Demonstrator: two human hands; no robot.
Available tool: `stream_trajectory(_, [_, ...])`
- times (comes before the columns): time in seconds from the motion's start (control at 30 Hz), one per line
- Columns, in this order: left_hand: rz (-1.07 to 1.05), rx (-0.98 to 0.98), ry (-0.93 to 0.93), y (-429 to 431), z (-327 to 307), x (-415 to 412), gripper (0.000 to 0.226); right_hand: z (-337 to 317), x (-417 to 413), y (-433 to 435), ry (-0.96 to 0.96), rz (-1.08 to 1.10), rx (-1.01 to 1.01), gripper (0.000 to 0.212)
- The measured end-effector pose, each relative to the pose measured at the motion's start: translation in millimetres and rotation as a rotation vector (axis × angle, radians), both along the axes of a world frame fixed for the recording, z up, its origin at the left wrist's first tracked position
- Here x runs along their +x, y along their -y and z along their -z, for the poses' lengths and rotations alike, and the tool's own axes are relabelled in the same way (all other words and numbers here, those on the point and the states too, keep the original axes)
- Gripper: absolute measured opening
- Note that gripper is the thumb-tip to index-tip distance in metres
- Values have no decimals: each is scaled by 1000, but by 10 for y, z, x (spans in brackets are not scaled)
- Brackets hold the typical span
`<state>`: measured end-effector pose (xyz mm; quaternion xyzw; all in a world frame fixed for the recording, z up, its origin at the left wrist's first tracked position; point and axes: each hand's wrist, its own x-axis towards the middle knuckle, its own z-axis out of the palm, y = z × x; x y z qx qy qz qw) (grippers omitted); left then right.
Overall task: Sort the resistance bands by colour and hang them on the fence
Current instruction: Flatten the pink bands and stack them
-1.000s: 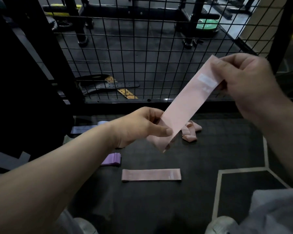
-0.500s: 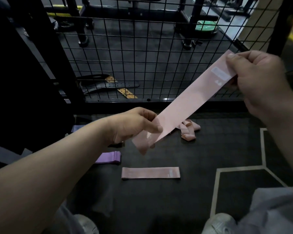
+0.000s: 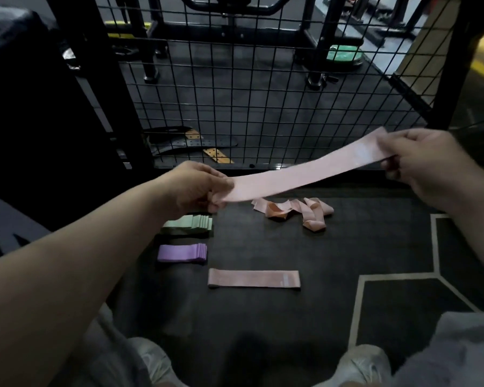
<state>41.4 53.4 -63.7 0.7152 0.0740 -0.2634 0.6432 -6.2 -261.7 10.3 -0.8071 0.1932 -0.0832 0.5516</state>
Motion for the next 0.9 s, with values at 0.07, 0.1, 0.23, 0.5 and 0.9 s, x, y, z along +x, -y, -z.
stream_trajectory(0.07, [-74,13,12,-83,93,-7,18,84,-61,20,-124,-52,13,23])
stream_trajectory(0.1, [-123,31,17,-123,164,-20,21,162,-95,17,-189,-81,6,18])
stream_trajectory(0.23, [-195,224,64,-199,486,-95,14,686,-121,-27,-389,-178,-58,10])
stream_trajectory(0.5, [-158,441,27,-206,1350,-197,9,2150,-93,-167,-630,-145,-57,8])
stream_trajectory(0.9, [-172,708,-189,44,2850,-258,13,3637,-128,-63,-816,-50,-116,10])
